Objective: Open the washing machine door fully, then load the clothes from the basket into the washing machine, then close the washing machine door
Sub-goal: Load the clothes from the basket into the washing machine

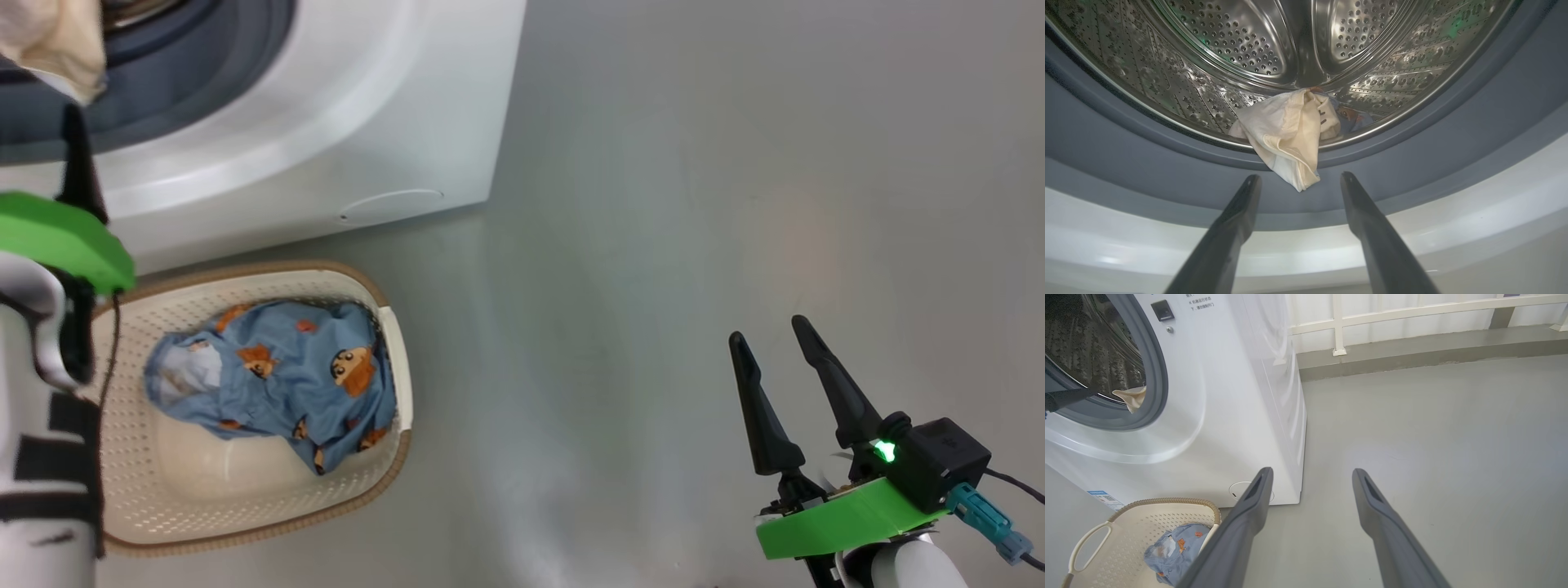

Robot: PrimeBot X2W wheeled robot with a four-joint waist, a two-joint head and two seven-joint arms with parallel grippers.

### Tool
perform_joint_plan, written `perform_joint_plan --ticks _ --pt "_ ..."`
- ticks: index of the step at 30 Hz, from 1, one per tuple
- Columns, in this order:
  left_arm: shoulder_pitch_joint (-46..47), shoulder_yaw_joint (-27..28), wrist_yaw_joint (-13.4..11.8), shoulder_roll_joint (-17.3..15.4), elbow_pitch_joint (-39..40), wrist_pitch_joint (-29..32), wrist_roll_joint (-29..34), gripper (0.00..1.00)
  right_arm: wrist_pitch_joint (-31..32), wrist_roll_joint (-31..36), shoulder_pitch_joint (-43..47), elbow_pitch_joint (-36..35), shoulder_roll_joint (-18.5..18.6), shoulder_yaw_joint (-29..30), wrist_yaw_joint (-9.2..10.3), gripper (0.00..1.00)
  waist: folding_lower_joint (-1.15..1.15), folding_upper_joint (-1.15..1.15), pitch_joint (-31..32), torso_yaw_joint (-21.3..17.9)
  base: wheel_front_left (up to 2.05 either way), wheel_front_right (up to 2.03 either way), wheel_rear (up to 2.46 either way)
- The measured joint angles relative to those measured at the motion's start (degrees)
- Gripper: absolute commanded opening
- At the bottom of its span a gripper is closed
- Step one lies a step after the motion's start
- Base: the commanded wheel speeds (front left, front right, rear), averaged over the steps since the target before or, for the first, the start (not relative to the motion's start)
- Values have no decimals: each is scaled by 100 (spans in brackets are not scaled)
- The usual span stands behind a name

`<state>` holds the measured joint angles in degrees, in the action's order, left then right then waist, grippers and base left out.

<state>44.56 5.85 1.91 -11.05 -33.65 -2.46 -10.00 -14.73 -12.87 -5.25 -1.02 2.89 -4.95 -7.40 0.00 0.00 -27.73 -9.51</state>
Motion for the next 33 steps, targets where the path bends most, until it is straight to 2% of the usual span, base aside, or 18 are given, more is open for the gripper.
perform_joint_plan --ticks 7,10,24,28,29,30,33 --pt "733 51 -66 -229 -855 -10 -42 99 0 1 -71 -3 -4 -63 0 100 0 0 -259 -191 0 0 0" --pt "939 58 -71 -271 -1150 -77 -43 92 0 1 -81 -4 -8 -74 0 100 0 0 -339 -267 0 0 0" --pt "1633 -25 -82 -458 -2145 -320 -43 75 0 16 -84 -10 -16 -174 0 100 0 0 -493 -459 0 0 0" --pt "1794 -54 -122 -542 -2365 -365 -42 60 0 16 -83 -12 -18 -178 0 100 0 0 -544 -509 0 0 0" --pt "1827 -63 -123 -557 -2408 -389 -42 49 0 16 -83 -14 -18 -180 0 100 0 0 -557 -521 0 0 0" --pt "1861 -75 -129 -565 -2451 -412 -42 45 0 16 -83 -14 -18 -182 0 100 0 0 -571 -531 0 0 0" --pt "1985 -127 -141 -572 -2552 -434 -41 15 0 18 -83 -19 -19 -192 0 100 0 0 -616 -554 0 0 0"
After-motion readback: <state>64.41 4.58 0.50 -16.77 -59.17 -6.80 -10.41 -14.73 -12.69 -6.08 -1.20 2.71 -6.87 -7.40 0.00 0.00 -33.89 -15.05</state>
